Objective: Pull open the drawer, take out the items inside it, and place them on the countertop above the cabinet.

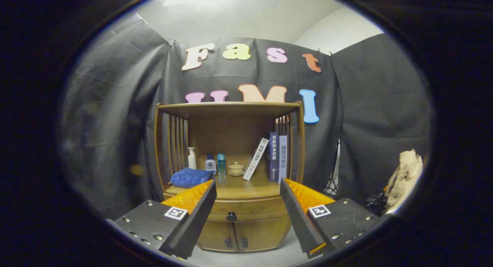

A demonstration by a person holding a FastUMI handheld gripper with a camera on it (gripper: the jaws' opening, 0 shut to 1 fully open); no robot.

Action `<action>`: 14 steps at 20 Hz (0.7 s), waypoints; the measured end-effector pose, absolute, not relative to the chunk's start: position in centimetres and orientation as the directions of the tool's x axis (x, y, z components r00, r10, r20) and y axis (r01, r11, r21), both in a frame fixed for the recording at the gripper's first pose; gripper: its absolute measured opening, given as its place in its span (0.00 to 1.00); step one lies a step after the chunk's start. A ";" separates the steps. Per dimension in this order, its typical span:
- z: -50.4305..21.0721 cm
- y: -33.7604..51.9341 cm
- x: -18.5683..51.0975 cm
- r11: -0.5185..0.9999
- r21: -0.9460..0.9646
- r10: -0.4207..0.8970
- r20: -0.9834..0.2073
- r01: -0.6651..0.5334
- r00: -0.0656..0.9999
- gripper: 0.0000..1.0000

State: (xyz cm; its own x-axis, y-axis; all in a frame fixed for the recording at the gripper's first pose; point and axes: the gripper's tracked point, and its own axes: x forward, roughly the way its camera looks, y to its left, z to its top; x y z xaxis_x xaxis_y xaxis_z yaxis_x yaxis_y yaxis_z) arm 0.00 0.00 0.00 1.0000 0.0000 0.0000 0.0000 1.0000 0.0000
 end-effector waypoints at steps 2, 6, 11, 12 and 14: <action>-0.2 0.0 0.1 1.000 -0.002 0.001 -0.005 -0.001 1.000 0.99; -0.8 0.1 0.3 1.000 -0.023 0.001 -0.003 -0.001 1.000 0.99; -2.3 0.2 0.8 1.000 -0.025 0.006 -0.028 -0.007 1.000 0.99; -2.7 0.0 1.0 1.000 -0.026 0.005 -0.034 -0.006 0.999 0.99; -3.1 -0.2 1.2 1.000 -0.029 -0.001 -0.036 0.000 0.999 0.99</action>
State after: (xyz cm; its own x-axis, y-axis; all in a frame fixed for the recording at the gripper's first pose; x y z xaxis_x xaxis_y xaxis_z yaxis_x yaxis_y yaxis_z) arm 1.24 -0.19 -3.14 0.9993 -0.0013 -0.0365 0.0002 0.9996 -0.0294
